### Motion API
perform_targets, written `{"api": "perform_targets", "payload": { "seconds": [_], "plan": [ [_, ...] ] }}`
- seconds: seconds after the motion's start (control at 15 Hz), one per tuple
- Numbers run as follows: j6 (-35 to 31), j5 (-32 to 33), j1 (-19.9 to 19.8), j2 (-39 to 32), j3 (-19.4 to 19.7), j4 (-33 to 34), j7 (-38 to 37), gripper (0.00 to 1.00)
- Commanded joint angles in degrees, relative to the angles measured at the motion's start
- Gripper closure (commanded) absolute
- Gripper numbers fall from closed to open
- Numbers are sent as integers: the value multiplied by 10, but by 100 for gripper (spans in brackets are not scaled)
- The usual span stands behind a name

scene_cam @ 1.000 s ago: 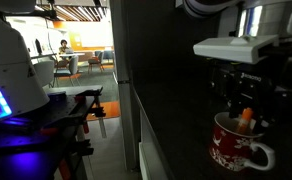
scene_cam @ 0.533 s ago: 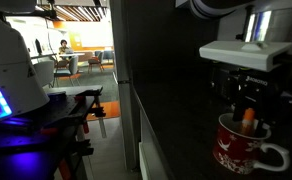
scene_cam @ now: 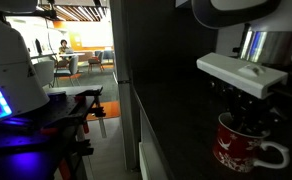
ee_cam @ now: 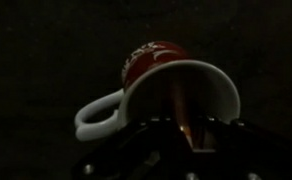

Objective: Pick up the pen from the mug cup and put it on the countertop.

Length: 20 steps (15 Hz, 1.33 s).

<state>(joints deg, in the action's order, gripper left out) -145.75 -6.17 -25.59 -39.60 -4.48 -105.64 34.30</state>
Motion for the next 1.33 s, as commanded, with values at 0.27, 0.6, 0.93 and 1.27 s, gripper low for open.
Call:
{"api": "perform_targets", "payload": {
  "seconds": [0.27, 0.6, 0.93, 1.27],
  "plan": [
    [-34, -8, -22, 32, -7, -28, 42, 95],
    [-23, 21, 22, 97, 17, -68, 5, 95],
    [-1, 144, 119, 147, 71, -102, -70, 95],
    [17, 162, 148, 143, 32, -101, -28, 95]
  ]
}}
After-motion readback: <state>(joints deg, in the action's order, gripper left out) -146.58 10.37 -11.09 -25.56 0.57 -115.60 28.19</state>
